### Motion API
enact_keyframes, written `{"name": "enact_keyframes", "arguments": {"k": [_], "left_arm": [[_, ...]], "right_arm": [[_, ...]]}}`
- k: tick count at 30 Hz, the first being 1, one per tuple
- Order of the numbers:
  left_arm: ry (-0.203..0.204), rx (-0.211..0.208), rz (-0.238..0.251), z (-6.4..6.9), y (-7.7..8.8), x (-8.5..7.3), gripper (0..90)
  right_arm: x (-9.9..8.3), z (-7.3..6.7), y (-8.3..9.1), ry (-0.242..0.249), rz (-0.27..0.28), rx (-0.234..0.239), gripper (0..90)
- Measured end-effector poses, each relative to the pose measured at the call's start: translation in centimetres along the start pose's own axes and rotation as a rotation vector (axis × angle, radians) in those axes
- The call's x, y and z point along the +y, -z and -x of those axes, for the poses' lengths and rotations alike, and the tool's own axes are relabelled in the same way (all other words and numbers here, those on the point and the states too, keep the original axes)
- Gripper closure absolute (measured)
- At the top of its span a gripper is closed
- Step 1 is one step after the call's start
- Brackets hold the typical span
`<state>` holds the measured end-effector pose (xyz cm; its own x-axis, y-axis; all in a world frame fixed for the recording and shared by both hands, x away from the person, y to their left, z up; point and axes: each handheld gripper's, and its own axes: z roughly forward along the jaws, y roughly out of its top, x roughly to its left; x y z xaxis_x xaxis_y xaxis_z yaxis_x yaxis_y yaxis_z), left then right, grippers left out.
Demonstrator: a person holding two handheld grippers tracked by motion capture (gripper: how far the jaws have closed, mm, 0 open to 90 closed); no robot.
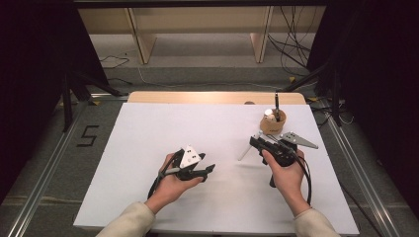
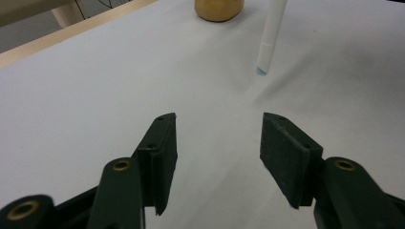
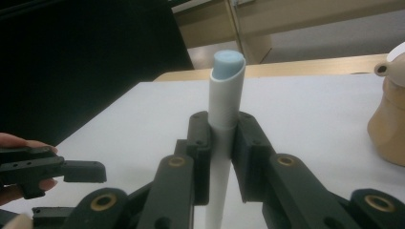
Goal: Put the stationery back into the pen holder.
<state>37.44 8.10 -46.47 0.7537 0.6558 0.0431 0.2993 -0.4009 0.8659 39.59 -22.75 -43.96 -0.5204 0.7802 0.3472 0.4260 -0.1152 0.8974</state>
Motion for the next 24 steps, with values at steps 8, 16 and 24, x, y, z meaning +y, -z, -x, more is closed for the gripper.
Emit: {"name": "enact_keyframes", "arguments": {"k": [8, 16, 24], "left_arm": [[0.011, 0.022, -0.017, -0.7, 0.7, -0.8, 44.4], [0.03, 0.038, -0.034, -1.4, 1.4, -1.5, 42.5], [0.044, 0.056, -0.037, -1.9, 2.1, -2.1, 41.7]], "right_arm": [[0.3, 0.6, 0.4, 0.008, 0.015, -0.026, 78.5], [0.7, 1.3, 0.8, 0.016, 0.031, -0.057, 78.4], [1.2, 1.9, 1.3, 0.028, 0.049, -0.086, 78.4]]}}
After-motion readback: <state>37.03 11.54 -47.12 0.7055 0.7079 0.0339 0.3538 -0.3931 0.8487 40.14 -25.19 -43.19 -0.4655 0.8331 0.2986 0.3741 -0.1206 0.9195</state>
